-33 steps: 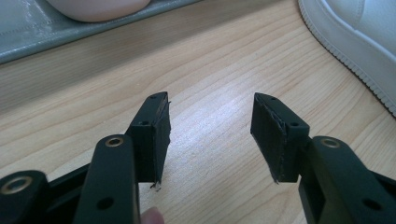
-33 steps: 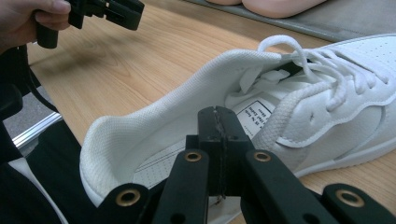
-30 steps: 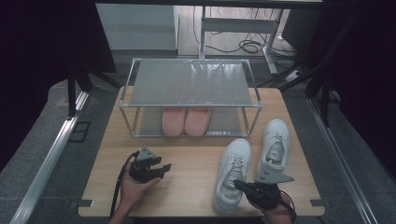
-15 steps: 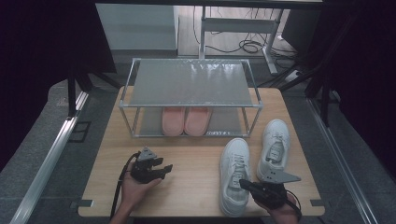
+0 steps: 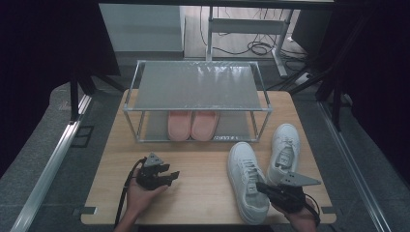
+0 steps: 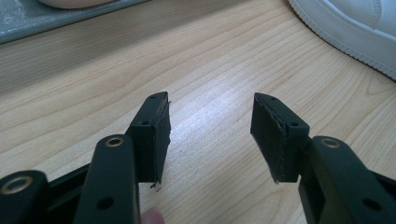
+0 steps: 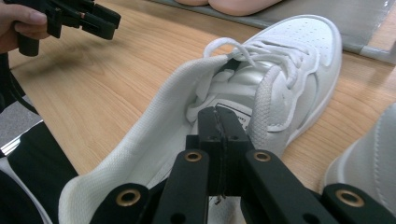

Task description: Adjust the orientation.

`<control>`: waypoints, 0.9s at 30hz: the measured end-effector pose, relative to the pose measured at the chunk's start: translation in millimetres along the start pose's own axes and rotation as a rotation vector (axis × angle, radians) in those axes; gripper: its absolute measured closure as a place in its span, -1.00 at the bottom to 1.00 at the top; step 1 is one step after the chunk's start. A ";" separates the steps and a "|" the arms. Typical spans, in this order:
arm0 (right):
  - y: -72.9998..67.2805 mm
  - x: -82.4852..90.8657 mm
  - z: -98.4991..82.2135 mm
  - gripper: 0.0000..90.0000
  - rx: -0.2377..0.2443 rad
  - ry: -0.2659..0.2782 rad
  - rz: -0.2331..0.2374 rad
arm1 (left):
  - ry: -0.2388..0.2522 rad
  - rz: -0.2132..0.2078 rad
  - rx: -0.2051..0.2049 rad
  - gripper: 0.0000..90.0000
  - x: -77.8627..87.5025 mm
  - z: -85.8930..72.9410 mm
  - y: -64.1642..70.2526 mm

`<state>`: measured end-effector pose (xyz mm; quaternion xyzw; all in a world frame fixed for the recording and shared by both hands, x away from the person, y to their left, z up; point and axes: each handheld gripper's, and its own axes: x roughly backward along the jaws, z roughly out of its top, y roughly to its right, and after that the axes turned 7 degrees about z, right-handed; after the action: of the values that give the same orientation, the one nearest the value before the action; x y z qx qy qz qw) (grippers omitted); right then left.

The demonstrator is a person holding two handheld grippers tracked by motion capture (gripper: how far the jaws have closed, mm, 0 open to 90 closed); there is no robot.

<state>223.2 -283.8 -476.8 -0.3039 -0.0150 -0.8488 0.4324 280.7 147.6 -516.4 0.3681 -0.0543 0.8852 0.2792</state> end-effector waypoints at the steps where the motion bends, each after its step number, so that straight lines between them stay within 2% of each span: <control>1: 0.8 0.4 0.1 1.00 -0.002 0.000 -0.002 | 0.000 0.001 -0.001 0.07 0.0 -0.1 -0.2; 18: 19.1 2.7 6.2 1.00 -0.007 -0.011 -0.043 | -0.009 0.012 0.004 0.07 -2.8 -1.6 -1.9; 27: 14.6 4.9 11.0 0.99 0.013 0.003 -0.035 | -0.010 0.013 0.005 0.07 -2.7 -1.7 -2.5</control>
<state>237.4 -293.3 -468.7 -0.2995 -0.0250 -0.8565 0.4197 282.5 149.0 -519.7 0.3727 -0.0561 0.8854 0.2721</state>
